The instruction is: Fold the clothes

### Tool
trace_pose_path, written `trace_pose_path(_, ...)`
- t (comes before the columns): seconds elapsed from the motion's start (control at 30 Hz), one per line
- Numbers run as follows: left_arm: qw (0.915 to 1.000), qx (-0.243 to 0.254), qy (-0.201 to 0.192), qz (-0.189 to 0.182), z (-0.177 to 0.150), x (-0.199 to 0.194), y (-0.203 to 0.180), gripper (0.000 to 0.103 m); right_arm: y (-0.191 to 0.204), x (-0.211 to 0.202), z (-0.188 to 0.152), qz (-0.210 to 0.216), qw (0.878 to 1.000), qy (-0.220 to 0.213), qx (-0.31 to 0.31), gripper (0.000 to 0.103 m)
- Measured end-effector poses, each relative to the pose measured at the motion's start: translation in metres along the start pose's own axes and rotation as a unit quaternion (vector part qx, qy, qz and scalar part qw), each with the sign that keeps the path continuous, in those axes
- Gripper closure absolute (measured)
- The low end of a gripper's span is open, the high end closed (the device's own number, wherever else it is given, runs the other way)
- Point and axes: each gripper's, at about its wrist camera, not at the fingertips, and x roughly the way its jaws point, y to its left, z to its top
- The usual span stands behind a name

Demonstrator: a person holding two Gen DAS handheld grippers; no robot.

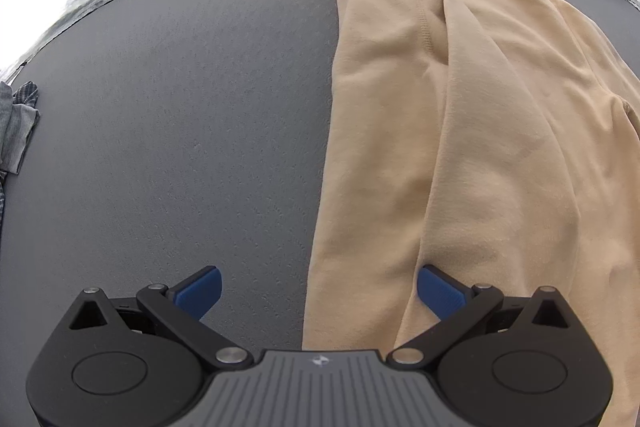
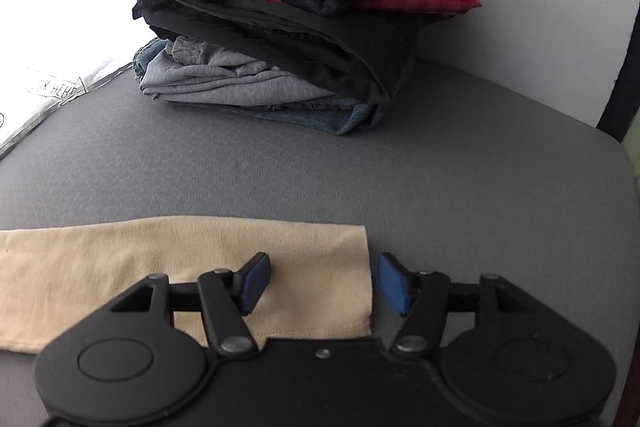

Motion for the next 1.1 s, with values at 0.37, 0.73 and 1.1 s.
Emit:
trace_pose_path(0.37, 0.9985, -0.039, 0.01, -0.037, 0.0, 0.006, 0.016, 0.0, 0.001, -0.01, 0.005, 0.119, 0.992, 0.025, 0.02, 0.097)
trace_pose_path(0.73, 0.9944, -0.085, 0.011, -0.061, -0.01, 0.005, 0.027, 0.0, 0.073, -0.043, -0.012, 0.315, 0.945, 0.083, 0.034, 0.098)
trace_pose_path(1.1, 0.9968, 0.0, -0.07, -0.037, -0.061, -0.046, 0.0, 0.001, 0.177, -0.085, -0.099, 0.455, 0.852, 0.255, -0.051, 0.098)
